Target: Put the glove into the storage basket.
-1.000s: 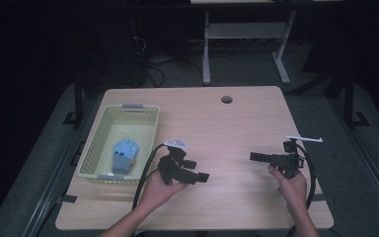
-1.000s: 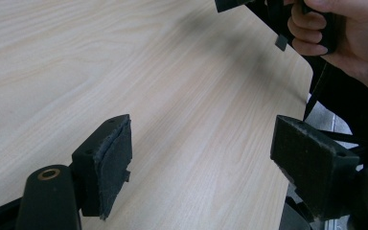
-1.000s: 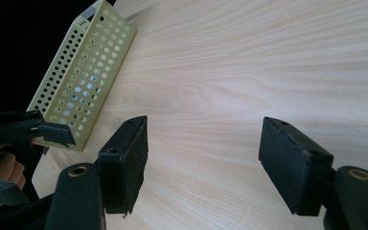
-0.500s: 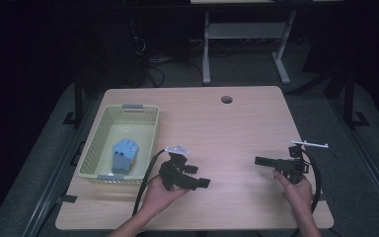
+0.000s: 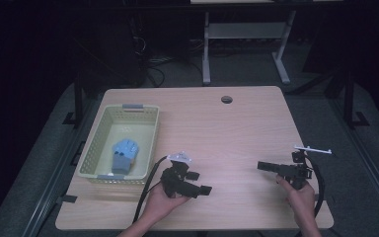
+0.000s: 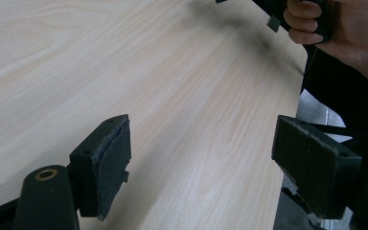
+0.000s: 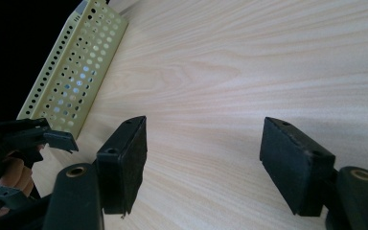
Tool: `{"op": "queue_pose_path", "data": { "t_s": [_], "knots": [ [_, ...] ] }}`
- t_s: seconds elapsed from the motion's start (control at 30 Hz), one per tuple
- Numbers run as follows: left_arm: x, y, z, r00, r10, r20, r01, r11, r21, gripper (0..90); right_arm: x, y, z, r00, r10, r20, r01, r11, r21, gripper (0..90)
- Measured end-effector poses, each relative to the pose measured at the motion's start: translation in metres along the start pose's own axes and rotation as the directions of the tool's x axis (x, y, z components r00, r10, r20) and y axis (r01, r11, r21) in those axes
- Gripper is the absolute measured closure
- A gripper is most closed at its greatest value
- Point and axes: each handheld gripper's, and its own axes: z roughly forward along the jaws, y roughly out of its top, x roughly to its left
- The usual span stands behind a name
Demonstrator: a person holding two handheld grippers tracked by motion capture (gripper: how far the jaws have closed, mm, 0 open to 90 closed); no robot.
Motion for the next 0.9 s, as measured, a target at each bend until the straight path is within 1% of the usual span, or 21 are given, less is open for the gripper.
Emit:
{"op": "queue_pose_path", "data": {
  "t_s": [0.17,0.43,0.47,0.5,0.53,0.57,0.67,0.7,0.77,0.87,0.9],
  "knots": [
    [-0.001,-0.006,0.004,1.0000,0.003,0.004,-0.003,1.0000,0.006,21.0,0.002,-0.004,0.000,0.9998,-0.019,-0.001,0.019,1.000,0.004,33.0],
    [0.000,-0.015,0.004,0.9999,-0.005,0.010,0.005,1.0000,-0.004,21.0,0.003,-0.012,-0.003,0.9998,-0.022,-0.005,0.022,1.000,0.018,32.7],
    [0.000,-0.017,0.003,1.0000,-0.004,0.008,0.004,1.0000,-0.006,21.0,0.002,-0.013,-0.003,0.9996,-0.025,-0.008,0.025,1.000,0.016,32.6],
    [0.000,-0.018,0.003,0.9999,0.003,0.010,-0.003,1.0000,-0.007,21.0,0.002,-0.014,-0.003,0.9998,-0.017,-0.010,0.018,1.000,0.015,32.6],
    [0.000,-0.019,0.003,0.9999,-0.002,0.012,0.002,1.0000,-0.006,21.0,0.002,-0.014,-0.003,0.9997,-0.022,-0.012,0.022,1.000,0.014,32.6],
    [0.000,-0.020,0.003,0.9999,0.005,0.013,-0.004,1.0000,-0.006,21.0,0.001,-0.016,-0.003,0.9996,-0.024,-0.012,0.025,1.000,0.013,32.6],
    [-0.001,-0.023,0.004,0.9999,0.000,0.015,0.000,0.9999,-0.011,21.0,0.001,-0.017,-0.003,0.9996,-0.027,-0.011,0.027,1.000,0.008,32.6],
    [0.000,-0.024,0.004,0.9998,0.007,0.016,-0.007,1.0000,-0.005,21.0,0.001,-0.018,-0.004,0.9997,-0.022,-0.012,0.022,1.000,0.008,32.5],
    [-0.001,-0.026,0.004,0.9998,0.007,0.018,-0.007,0.9999,-0.011,21.0,0.001,-0.019,-0.004,0.9997,-0.021,-0.014,0.021,1.000,0.007,32.2],
    [-0.002,-0.027,0.003,0.9997,0.013,0.021,-0.012,0.9998,-0.015,21.0,0.001,-0.022,-0.004,0.9993,-0.010,-0.035,0.010,1.000,-0.009,32.0],
    [-0.003,-0.027,0.002,0.9996,0.015,0.023,-0.014,0.9996,-0.022,21.0,0.001,-0.022,-0.004,0.9992,-0.014,-0.038,0.014,1.000,-0.013,31.8]
  ]
}}
